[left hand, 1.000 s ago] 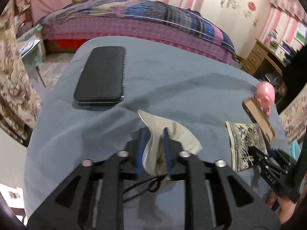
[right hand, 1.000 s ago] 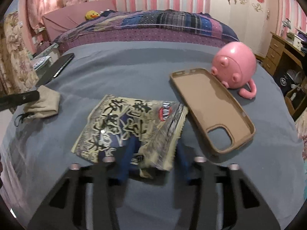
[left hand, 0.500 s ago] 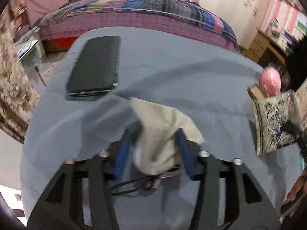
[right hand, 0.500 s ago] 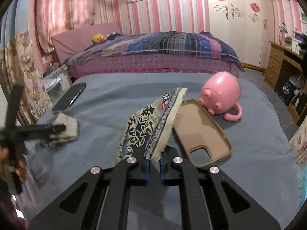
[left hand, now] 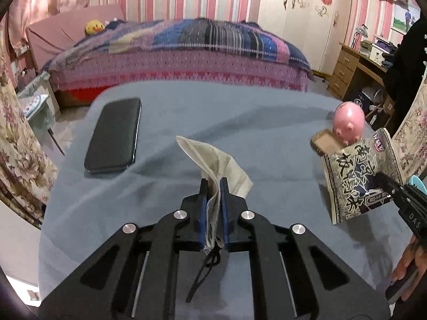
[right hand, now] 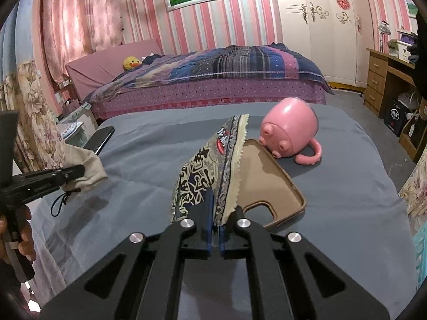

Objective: Collect trash
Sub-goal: 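Carry the face mask and snack packet over the basket and open both tools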

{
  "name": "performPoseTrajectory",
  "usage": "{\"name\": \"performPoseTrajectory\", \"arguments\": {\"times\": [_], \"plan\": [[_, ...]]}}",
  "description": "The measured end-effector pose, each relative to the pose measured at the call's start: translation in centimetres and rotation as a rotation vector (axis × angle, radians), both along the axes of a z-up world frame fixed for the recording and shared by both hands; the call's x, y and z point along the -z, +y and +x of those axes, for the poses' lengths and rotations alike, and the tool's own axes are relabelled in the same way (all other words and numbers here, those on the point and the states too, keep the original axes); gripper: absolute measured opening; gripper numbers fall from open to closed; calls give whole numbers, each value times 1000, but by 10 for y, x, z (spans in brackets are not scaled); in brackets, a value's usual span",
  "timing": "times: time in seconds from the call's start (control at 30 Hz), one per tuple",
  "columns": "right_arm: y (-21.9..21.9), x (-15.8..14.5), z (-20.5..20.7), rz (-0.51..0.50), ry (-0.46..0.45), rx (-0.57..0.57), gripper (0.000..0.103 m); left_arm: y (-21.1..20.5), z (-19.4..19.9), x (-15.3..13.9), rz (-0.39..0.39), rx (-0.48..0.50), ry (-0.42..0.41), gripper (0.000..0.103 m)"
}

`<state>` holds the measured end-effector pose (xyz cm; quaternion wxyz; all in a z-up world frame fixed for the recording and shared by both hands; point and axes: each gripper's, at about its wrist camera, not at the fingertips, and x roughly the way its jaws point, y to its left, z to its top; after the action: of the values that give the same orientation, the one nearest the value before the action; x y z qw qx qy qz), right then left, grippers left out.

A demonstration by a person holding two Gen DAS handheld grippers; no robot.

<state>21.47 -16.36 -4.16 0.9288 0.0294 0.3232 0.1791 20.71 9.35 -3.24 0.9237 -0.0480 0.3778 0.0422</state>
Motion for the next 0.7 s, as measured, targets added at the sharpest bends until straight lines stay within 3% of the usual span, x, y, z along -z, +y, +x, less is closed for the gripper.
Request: {"name": "performPoseTrajectory", "arguments": {"times": [0.57,0.7], "plan": [[-34,-18,-18,50,-44,24,2,-28,-11,-31,-8,25,-103,7],[-50,-25,-23,60,-46,39,2,-52,-17,-41,25,54,-130,7]]}}
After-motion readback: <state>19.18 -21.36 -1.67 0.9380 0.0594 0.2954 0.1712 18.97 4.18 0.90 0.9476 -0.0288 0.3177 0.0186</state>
